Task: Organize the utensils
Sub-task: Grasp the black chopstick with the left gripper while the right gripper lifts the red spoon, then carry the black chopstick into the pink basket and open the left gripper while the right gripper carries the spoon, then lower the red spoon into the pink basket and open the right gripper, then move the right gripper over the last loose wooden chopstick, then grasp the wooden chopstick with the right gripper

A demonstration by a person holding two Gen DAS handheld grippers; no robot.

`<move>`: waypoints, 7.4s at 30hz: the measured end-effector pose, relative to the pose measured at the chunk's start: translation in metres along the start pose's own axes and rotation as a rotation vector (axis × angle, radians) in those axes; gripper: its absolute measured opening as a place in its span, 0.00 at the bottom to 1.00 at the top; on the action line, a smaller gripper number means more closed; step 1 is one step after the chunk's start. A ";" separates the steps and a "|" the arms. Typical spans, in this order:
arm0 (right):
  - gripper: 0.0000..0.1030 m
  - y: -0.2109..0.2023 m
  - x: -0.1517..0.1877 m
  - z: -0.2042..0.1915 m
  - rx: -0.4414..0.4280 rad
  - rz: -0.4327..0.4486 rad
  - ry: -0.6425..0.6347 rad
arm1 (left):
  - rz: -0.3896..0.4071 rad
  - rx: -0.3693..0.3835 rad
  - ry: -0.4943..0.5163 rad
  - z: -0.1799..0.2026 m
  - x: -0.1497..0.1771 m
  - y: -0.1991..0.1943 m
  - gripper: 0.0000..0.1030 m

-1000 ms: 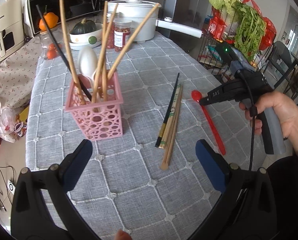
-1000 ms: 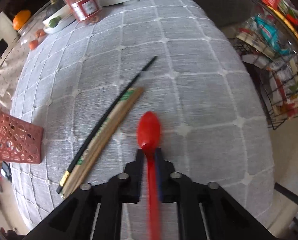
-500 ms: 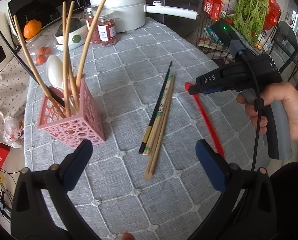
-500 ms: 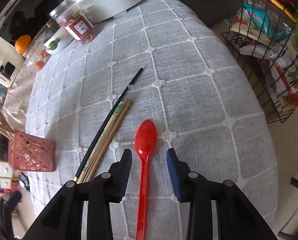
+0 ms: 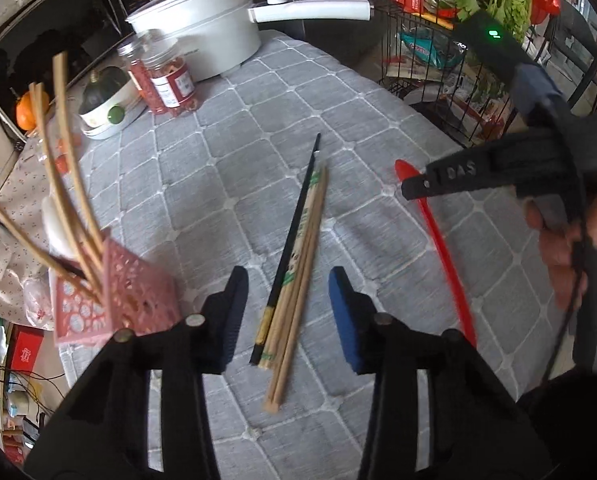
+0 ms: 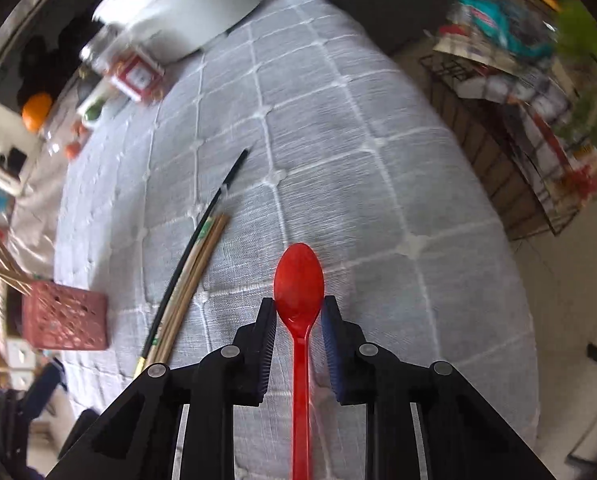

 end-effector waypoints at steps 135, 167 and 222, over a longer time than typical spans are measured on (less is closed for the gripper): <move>0.24 -0.083 0.082 -0.256 -0.295 0.689 -0.354 | 0.305 -0.063 -0.543 -0.207 0.128 -0.090 0.82; 0.87 -0.073 0.039 -0.088 -0.001 0.402 -0.210 | 0.289 -0.038 -0.423 -0.151 0.131 -0.072 1.00; 0.04 0.018 0.021 -0.042 0.170 0.035 -0.155 | 0.110 0.080 -0.153 -0.053 0.078 -0.045 0.99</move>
Point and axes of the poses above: each gripper's, at about its wrist camera, not at the fingertips, and y roughly the way its jaws point, z to its right, x to its underside, the point moved 4 cm from there along y, roughly the way its jaws point, and after that the axes turned 8 degrees about y, right-handed, at the moved point
